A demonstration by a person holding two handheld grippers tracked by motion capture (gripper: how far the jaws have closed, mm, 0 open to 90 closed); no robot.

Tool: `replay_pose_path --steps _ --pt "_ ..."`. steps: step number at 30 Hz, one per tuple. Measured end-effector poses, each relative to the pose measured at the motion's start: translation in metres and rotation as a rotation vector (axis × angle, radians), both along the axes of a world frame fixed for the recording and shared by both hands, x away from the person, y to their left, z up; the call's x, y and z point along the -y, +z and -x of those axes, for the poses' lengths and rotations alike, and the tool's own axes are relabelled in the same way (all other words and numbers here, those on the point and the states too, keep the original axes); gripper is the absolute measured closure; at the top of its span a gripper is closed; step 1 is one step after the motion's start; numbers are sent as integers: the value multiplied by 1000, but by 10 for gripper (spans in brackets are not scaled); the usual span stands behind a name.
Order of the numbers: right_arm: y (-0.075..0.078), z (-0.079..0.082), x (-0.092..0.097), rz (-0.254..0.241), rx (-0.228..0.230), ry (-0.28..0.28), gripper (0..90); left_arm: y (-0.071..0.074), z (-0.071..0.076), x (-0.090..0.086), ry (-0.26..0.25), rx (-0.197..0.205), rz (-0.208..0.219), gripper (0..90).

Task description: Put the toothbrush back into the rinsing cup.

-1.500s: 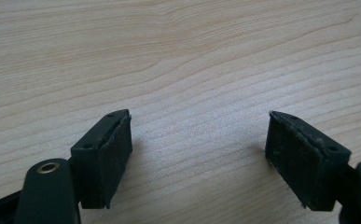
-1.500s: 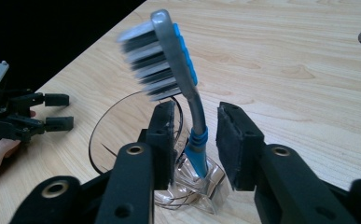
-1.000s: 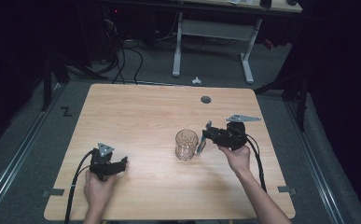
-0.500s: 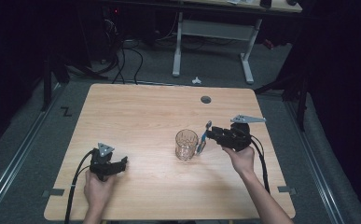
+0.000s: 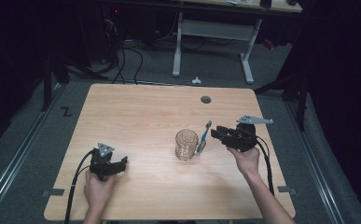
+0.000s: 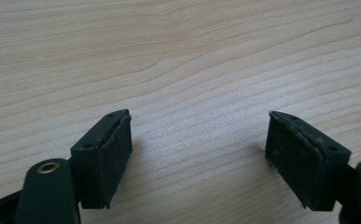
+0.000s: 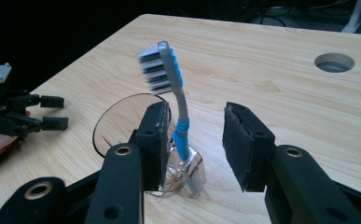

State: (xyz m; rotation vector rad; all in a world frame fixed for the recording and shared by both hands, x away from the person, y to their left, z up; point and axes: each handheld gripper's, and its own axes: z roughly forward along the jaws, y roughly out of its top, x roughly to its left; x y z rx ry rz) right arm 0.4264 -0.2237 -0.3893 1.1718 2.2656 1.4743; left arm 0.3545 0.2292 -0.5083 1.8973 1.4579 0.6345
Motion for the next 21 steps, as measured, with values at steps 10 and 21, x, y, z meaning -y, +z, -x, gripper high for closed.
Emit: replay_pose_path --steps 10,21 --pt "0 5 17 -14 8 -38 607 0 0 0 0 0 0 234" --pt "4 12 28 -19 33 -67 606 0 0 0 0 0 0 234"
